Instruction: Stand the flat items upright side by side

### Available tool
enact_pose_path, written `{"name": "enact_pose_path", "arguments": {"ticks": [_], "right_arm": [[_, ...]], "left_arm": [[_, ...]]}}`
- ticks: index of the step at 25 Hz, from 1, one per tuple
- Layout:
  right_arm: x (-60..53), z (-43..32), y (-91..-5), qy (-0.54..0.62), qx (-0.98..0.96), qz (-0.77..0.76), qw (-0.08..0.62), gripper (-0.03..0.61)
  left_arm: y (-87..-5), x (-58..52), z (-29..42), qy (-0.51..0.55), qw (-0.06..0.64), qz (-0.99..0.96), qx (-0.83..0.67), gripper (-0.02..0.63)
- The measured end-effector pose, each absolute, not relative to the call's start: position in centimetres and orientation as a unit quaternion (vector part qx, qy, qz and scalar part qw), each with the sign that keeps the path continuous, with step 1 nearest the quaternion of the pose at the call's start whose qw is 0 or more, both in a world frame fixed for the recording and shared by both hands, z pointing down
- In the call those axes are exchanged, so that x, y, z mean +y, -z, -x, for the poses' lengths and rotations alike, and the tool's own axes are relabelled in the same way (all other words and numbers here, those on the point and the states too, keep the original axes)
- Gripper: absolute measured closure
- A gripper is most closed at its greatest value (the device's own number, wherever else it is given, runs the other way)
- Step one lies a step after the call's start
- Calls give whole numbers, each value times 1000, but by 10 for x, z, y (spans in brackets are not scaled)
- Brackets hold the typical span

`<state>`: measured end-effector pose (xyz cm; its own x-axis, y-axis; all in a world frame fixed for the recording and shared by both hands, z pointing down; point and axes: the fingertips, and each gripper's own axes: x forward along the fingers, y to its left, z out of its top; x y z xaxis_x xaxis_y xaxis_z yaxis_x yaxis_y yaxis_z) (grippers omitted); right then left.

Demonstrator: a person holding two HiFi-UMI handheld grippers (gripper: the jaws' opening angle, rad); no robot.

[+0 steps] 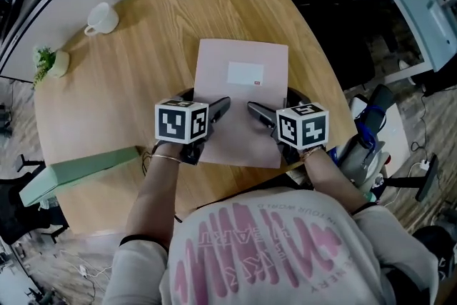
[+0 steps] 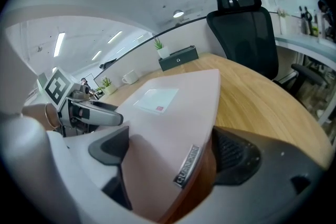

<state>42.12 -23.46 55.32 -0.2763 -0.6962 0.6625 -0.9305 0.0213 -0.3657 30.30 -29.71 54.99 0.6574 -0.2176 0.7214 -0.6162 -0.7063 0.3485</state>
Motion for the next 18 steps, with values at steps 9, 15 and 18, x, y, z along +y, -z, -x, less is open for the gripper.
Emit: {"name": "enact_pose_path", "arguments": {"ticks": [9, 15, 18], "right_arm": [[-207, -410, -495, -263, -746, -593, 152, 91], [-192, -390, -438, -146, -777, -594, 150, 87], [-183, -380, -412, -97, -781, -599, 149, 87]], "left_arm": [[-497, -246, -283, -273, 227, -885, -300, 201], [-444, -220, -262, -216, 173, -898, -343, 192], [-414, -208, -252, -182, 159, -901, -359, 192]]}}
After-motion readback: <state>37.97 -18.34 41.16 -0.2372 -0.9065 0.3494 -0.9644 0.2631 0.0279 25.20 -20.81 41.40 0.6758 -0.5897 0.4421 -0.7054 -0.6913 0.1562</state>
